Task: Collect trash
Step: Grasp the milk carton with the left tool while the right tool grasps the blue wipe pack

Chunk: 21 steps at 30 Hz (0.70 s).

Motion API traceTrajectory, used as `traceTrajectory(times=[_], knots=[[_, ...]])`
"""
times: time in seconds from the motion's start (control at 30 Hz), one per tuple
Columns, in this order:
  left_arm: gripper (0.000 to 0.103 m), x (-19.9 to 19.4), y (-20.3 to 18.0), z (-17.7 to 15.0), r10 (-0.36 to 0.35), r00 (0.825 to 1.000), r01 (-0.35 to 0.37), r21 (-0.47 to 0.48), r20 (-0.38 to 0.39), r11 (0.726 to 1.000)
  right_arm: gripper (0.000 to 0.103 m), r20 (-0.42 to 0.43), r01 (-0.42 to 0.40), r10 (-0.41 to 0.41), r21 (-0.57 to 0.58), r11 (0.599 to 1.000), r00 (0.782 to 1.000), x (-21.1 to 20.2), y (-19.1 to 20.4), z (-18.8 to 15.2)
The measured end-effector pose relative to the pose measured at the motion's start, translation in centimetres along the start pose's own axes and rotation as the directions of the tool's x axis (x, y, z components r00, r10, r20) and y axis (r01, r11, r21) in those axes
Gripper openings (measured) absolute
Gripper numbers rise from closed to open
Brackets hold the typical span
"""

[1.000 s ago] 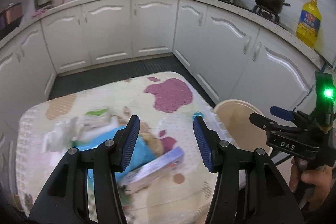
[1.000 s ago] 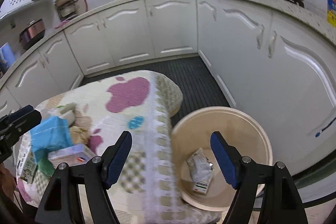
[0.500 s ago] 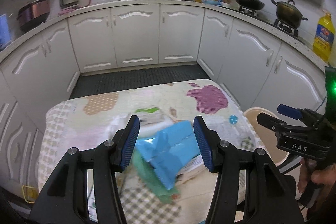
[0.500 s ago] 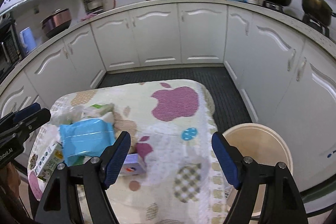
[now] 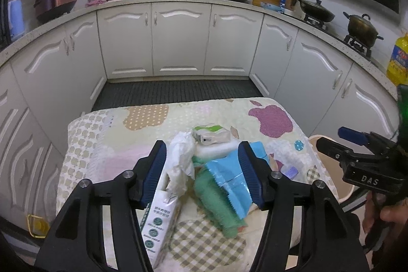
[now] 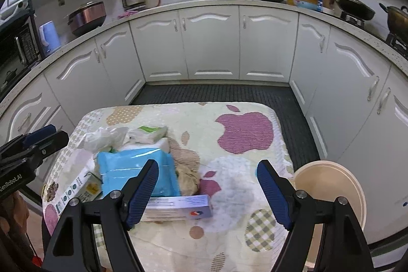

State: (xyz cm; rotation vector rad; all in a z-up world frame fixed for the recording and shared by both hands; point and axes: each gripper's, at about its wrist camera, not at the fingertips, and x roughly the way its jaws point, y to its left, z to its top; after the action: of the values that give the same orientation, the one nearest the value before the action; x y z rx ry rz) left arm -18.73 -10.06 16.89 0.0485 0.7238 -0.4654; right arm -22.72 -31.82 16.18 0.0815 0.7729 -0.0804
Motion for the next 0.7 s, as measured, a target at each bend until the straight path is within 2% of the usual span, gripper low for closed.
traceTrajectory(times=[0.07,0.13,0.23,0.4,0.53,0.63,0.7], knots=[[0.058,-0.3,1.3,0.1,-0.04,0.999,0.039,-0.021,-0.013,0.999,0.078,-0.009,-0.012,0.012,-0.013,1.0,1.0,0.1,0.5,0.0],[0.066,-0.6,2.5,0.1,-0.073,0.997,0.072,-0.046,-0.029,0.996,0.078,-0.014,-0.02,0.019,-0.022,1.0,1.0,0.2,0.8,0.1],[0.071,-1.0,4.2,-0.1,-0.101,0.994,0.097,-0.077,-0.047,0.992,0.078,-0.012,-0.025,0.024,-0.033,0.999,1.0,0.2,1.3,0.1],[0.072,-1.6,5.6,-1.3,-0.111,0.99,0.103,-0.086,-0.083,0.991,0.078,-0.023,-0.047,0.046,-0.043,0.998,0.999,0.6,1.9,0.1],[0.078,-1.3,5.8,-2.9,-0.127,0.983,0.117,-0.084,-0.131,0.99,0.078,-0.028,-0.064,0.062,-0.06,0.996,0.998,0.7,2.7,0.1],[0.078,-1.0,5.7,-4.0,-0.113,0.981,0.104,-0.063,-0.16,0.993,0.078,-0.028,-0.082,0.08,-0.068,0.994,0.996,0.8,3.2,0.1],[0.078,-0.7,5.5,-4.7,-0.097,0.98,0.09,-0.046,-0.172,0.995,0.082,-0.037,-0.095,0.092,-0.073,0.993,0.995,1.2,3.6,0.1]])
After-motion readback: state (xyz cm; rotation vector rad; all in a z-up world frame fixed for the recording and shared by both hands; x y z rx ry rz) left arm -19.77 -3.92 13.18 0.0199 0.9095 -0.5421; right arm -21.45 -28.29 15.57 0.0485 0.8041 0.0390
